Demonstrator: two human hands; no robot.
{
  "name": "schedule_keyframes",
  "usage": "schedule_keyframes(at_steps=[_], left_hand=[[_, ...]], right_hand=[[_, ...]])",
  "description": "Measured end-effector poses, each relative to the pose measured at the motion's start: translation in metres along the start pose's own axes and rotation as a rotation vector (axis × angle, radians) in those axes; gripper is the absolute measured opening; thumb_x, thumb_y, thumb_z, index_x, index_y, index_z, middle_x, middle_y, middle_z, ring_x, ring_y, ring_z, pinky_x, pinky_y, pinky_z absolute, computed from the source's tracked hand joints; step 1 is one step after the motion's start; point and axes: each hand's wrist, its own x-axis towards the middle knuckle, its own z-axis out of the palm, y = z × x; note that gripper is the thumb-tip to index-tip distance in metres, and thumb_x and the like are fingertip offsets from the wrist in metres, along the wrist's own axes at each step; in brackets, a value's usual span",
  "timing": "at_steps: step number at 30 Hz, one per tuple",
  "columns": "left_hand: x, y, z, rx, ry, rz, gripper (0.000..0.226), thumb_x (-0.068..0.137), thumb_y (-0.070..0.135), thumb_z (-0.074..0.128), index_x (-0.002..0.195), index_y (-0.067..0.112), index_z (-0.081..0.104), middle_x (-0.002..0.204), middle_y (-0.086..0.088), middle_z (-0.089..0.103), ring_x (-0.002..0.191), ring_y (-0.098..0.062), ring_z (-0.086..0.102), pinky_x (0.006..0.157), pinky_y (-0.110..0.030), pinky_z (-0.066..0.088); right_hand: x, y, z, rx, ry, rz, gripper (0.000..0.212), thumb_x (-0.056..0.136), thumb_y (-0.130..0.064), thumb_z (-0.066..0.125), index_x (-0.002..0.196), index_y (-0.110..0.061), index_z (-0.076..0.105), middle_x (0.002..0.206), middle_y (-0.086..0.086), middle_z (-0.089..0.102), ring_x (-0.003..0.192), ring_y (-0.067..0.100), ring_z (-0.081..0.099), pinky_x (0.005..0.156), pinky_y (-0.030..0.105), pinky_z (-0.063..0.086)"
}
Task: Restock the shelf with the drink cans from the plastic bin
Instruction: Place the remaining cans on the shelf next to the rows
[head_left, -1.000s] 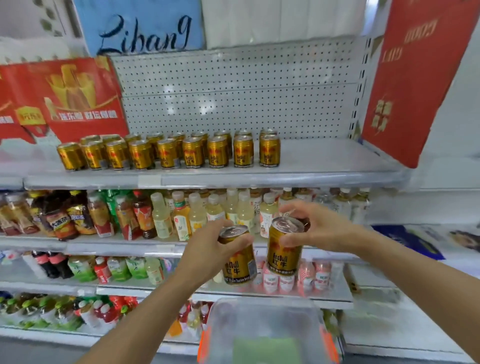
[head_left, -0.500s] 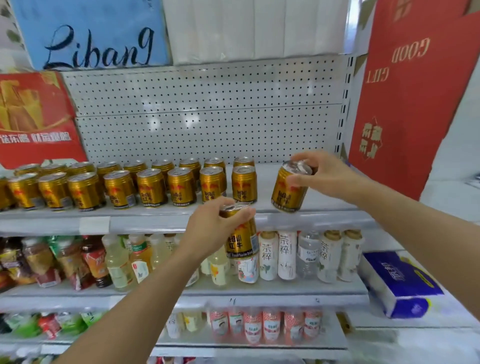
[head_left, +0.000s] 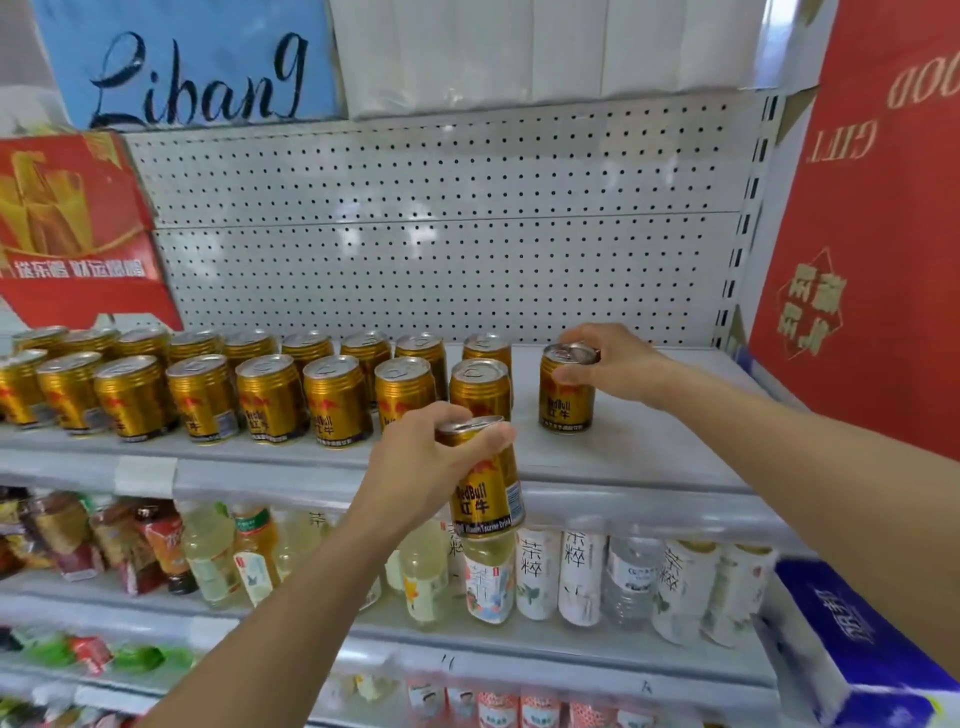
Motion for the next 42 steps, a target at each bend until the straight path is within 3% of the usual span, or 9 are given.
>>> schedule_keyframes(at_steps=[13,16,19,21,24,27,30,35,42], left_hand=[[0.010,-0.004,-0.004,-0.024,0.005,-0.021,0.067,0.067,0.074,0.062,0.114,0.026,0.065,0.103,0.011,0.068,0.094,-0.005,0.063,0.082,-0.031,0.056],[0.008,-0.003,-0.008,-0.030,0.001,-0.039,0.067,0.065,0.076,0.063,0.111,0.027,0.065,0.098,0.011,0.067,0.092,-0.007,0.064,0.082,-0.036,0.057],[0.006,-0.004,-0.013,-0.046,0.003,-0.045,0.057,0.066,0.073,0.066,0.103,0.030,0.066,0.094,0.011,0.067,0.090,-0.008,0.064,0.082,-0.039,0.057],[0.007,-0.004,-0.014,-0.063,0.011,-0.049,0.056,0.065,0.075,0.067,0.098,0.030,0.066,0.091,0.010,0.068,0.088,-0.009,0.065,0.082,-0.041,0.057],[0.007,0.002,-0.013,-0.093,0.023,-0.040,0.061,0.061,0.079,0.064,0.097,0.030,0.064,0.090,0.007,0.068,0.086,-0.014,0.067,0.079,-0.045,0.058],[0.006,0.012,-0.007,-0.114,0.044,-0.022,0.054,0.067,0.073,0.066,0.097,0.028,0.061,0.088,0.005,0.068,0.081,-0.014,0.068,0.071,-0.040,0.060],[0.006,0.023,-0.002,-0.159,0.042,-0.014,0.052,0.072,0.066,0.067,0.104,0.025,0.060,0.092,0.004,0.065,0.082,-0.010,0.064,0.060,-0.026,0.051],[0.011,0.027,0.001,-0.149,0.020,0.180,0.060,0.086,0.069,0.041,0.119,0.021,0.055,0.100,0.004,0.065,0.091,-0.011,0.062,0.072,-0.026,0.049],[0.038,0.011,-0.005,0.457,0.087,0.451,0.049,0.101,0.037,0.042,0.147,0.022,0.037,0.144,0.000,0.046,0.135,-0.019,0.036,0.113,-0.036,0.025]], right_hand=[[0.018,0.001,-0.001,-0.073,-0.179,-0.015,0.056,0.093,-0.022,0.062,0.144,-0.023,0.038,0.145,0.007,0.043,0.123,0.022,0.046,0.090,0.031,0.040],[0.003,-0.010,0.002,-0.099,0.011,-0.072,0.058,0.095,-0.025,0.057,0.147,-0.022,0.032,0.154,0.001,0.028,0.134,0.021,0.037,0.100,0.032,0.039],[-0.029,-0.038,0.004,0.152,0.340,-0.217,0.045,0.094,-0.023,0.057,0.138,-0.023,0.045,0.140,-0.004,0.046,0.124,0.012,0.048,0.104,0.036,0.042],[-0.055,-0.051,0.004,0.127,0.134,-0.248,0.041,0.090,-0.027,0.064,0.129,-0.026,0.054,0.121,-0.006,0.060,0.107,0.009,0.058,0.096,0.035,0.049],[-0.092,-0.060,0.020,-0.002,-0.354,-0.212,0.068,0.076,-0.046,0.075,0.134,-0.033,0.044,0.119,-0.010,0.060,0.102,0.005,0.061,0.089,0.030,0.052],[-0.112,-0.063,0.046,-0.004,-0.283,-0.246,0.079,0.072,-0.049,0.078,0.135,-0.037,0.033,0.110,-0.020,0.057,0.098,0.000,0.060,0.083,0.020,0.052],[-0.115,-0.061,0.058,0.035,-0.073,-0.286,0.069,0.070,-0.051,0.078,0.125,-0.039,0.038,0.101,-0.017,0.064,0.091,0.000,0.063,0.080,0.027,0.055],[-0.107,-0.051,0.032,0.138,0.047,-0.253,0.067,0.070,-0.043,0.081,0.124,-0.035,0.042,0.103,-0.019,0.059,0.088,-0.005,0.061,0.074,0.013,0.051],[-0.076,-0.005,0.005,0.219,0.128,-0.122,0.074,0.070,-0.028,0.084,0.128,-0.039,0.039,0.120,-0.001,0.057,0.107,0.016,0.059,0.088,0.033,0.051]])
